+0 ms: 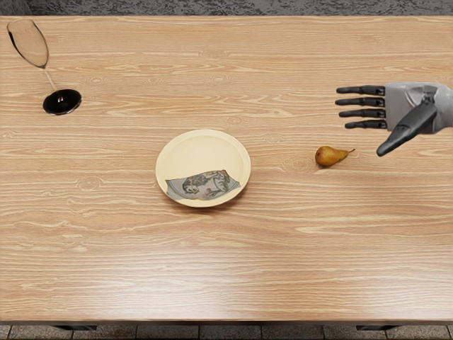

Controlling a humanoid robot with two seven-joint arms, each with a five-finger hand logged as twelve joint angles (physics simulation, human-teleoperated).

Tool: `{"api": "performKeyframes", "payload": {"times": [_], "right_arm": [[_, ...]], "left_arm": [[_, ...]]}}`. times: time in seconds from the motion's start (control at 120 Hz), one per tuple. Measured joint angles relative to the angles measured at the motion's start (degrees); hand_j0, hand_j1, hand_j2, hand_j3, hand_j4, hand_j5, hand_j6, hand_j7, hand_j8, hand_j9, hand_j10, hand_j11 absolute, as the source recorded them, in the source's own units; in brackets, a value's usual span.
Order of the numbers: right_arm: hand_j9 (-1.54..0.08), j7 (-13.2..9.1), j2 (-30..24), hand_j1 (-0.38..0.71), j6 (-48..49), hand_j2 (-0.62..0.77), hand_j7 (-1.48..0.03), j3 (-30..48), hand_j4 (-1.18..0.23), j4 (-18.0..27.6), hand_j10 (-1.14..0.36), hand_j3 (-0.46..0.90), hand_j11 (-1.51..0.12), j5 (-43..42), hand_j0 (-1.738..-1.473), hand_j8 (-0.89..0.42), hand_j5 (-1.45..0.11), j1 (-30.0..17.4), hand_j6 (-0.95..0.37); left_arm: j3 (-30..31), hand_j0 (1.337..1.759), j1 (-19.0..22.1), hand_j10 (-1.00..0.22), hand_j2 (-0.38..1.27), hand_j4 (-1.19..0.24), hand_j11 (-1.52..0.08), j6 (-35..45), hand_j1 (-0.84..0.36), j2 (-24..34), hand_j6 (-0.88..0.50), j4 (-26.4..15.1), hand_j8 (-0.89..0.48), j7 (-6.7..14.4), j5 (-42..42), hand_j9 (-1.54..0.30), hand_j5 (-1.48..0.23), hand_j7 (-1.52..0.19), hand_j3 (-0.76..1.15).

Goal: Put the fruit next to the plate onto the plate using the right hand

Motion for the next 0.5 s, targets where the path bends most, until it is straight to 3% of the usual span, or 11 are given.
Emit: {"api": "performKeyframes", "payload": {"times": [0.283,0.408,0.5], "right_arm": [[-0.04,-0.6,1.4,-0.31,0.0,-0.01,-0.04,0.6,-0.03,-0.3,-0.03,0.00,-0.04,0.2,-1.658,-0.03,-0.04,0.4,-0.03],[-0.04,-2.9,3.3,-0.31,0.0,-0.01,-0.04,0.1,-0.03,0.2,-0.03,0.00,-0.04,-4.8,-1.658,-0.03,-0.04,3.8,-0.03],[-0.06,-3.5,6.8,-0.29,0.0,-0.01,-0.06,-4.6,-0.05,0.4,-0.05,0.00,-0.06,-8.2,-1.658,-0.05,-0.06,9.8,-0.05]], "left_arm": [[0.0,1.658,0.0,0.00,0.00,0.00,0.00,0.0,0.35,0.0,0.00,0.0,0.00,0.0,0.0,0.00,0.00,0.00,0.00],[0.0,1.658,0.0,0.00,0.00,0.00,0.00,0.0,0.35,0.0,0.00,0.0,0.00,0.0,0.0,0.00,0.00,0.00,0.00],[0.0,1.658,0.0,0.00,0.00,0.00,0.00,0.0,0.35,0.0,0.00,0.0,0.00,0.0,0.0,0.00,0.00,0.00,0.00]]}}
